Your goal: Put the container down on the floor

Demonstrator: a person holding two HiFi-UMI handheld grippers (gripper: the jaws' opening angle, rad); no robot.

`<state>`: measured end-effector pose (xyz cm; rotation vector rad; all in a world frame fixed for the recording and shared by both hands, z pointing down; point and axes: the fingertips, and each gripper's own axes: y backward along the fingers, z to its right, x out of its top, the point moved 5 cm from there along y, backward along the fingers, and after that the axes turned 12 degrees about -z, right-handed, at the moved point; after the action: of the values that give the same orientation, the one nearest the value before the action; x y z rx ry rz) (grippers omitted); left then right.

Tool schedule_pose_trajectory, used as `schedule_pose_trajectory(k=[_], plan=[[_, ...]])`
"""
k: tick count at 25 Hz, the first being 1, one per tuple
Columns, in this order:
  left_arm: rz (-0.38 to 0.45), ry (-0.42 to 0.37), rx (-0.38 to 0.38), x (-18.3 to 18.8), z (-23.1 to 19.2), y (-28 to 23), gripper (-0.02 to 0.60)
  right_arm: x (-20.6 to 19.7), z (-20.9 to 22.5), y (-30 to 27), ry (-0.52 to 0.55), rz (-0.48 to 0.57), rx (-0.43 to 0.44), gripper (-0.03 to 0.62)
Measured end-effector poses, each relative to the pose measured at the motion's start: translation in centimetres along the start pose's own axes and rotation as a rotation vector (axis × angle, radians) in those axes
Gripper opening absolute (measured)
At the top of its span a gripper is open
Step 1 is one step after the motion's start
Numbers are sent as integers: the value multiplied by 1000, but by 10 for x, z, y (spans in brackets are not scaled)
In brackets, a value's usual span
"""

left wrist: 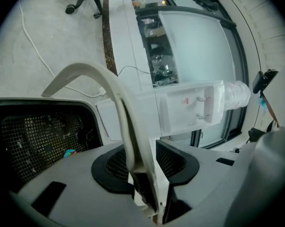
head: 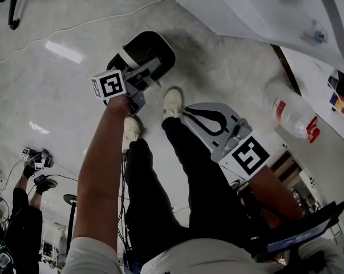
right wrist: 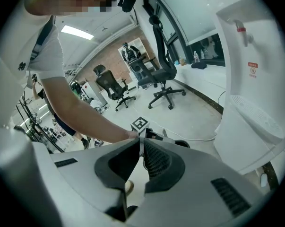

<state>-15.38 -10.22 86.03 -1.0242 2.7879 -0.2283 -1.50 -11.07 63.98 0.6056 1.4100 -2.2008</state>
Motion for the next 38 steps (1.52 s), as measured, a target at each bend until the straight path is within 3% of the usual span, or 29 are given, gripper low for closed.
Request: schedule_pose_trajectory(k=[8,15,25,29,32,35,38], plan=[[-23,15,21,-11,-6,7,237,0,-3,-3,1,-9,-1,20],[-44,46,83,-33,2,39,266,14,-17,2,42,-13,-8,20],[21,110,130,-85,76,111,268,40,-49,54,66,9,-36,20],[41,122,93,-105,133,134,190,49,-75,80,59,17,-43,18],[54,83,41,-109,185,151,75,57,-99,96,26,36,-57,18],[30,-23,4,-107,247,165,10,65,-126,115,-79,86,-76,18],[-24,-115,-53,-112,315,177,9,68,-155,138,-143,128,-101,18]])
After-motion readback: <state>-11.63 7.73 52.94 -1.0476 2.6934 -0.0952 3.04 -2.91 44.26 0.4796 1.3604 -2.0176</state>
